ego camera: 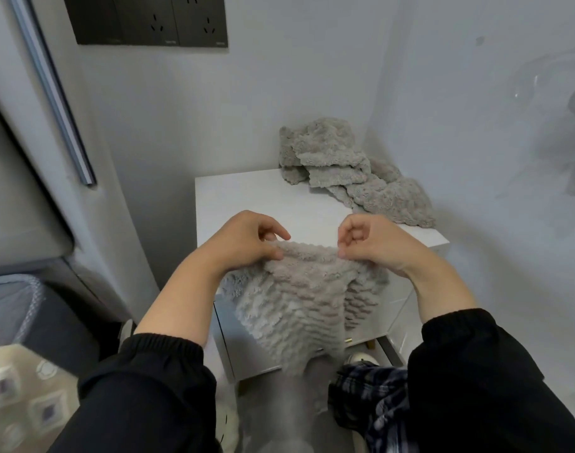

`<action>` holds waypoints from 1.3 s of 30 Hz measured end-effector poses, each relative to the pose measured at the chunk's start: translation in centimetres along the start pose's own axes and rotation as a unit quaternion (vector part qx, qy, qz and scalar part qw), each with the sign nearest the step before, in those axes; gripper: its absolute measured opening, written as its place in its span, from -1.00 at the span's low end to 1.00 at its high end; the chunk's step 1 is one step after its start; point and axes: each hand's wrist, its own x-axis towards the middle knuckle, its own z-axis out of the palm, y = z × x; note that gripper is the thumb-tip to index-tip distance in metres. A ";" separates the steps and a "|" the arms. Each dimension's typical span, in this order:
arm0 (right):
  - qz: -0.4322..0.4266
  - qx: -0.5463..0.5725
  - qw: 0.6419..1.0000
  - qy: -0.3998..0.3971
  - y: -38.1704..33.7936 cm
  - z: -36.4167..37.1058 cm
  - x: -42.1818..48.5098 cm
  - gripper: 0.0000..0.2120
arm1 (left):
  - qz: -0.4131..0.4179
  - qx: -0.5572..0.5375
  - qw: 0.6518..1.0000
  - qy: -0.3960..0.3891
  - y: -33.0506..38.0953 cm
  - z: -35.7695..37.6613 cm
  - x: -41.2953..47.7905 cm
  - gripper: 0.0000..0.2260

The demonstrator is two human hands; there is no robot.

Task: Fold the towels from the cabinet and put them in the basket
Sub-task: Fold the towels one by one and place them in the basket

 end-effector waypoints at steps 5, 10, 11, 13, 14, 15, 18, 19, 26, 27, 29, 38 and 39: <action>0.065 -0.189 0.978 -0.066 -0.1 0.9 0.3 -0.84 | -0.048 0.094 0.994 0.028 -1.3 0.1 0.5 -0.93; 0.105 -0.188 0.972 -0.099 -0.5 1.4 0.3 -0.65 | -0.038 0.132 0.986 0.096 -1.8 0.9 1.0 -0.85; 0.102 -0.145 0.980 -0.091 -0.7 1.6 0.3 -0.67 | -0.042 0.126 0.984 0.115 -2.0 0.9 1.1 -0.85; 0.103 -0.066 0.991 -0.061 -0.8 1.8 0.5 -0.59 | -0.045 0.094 0.983 0.153 -2.4 0.5 1.1 -0.84; 0.104 -0.047 0.992 -0.049 -0.6 1.7 0.7 -0.48 | -0.044 0.080 0.982 0.165 -2.5 0.2 1.1 -0.83; 0.096 -0.050 0.993 -0.039 -0.5 1.5 0.8 -0.49 | -0.042 0.068 0.983 0.166 -2.6 -0.2 1.1 -0.84; 0.088 -0.149 0.985 -0.012 -0.1 1.0 1.0 -0.80 | -0.045 0.037 0.993 0.107 -3.1 -1.3 0.8 -0.93; 0.091 -0.193 0.977 0.008 0.2 0.9 1.2 -0.85 | -0.046 0.041 0.995 0.082 -3.2 -1.5 0.6 -0.91; 0.122 -0.248 0.950 0.147 0.7 0.1 1.6 -0.59 | -0.131 0.161 0.972 0.109 -4.7 -1.7 0.9 -0.96; 0.118 -0.236 0.951 0.158 0.6 -0.1 1.5 -0.54 | -0.146 0.182 0.964 0.126 -4.9 -1.8 0.9 -0.96; 0.107 -0.202 0.959 0.168 0.5 -0.4 1.3 -0.49 | -0.163 0.207 0.952 0.155 -5.3 -1.9 0.9 -0.94; 0.135 -0.008 0.951 0.280 1.0 -0.5 1.2 -0.70 | -0.256 0.201 0.928 0.183 -7.1 -2.3 1.2 -0.90; 0.148 0.021 0.948 0.282 1.1 -0.5 1.3 -0.72 | -0.255 0.197 0.926 0.198 -6.9 -2.3 1.2 -0.88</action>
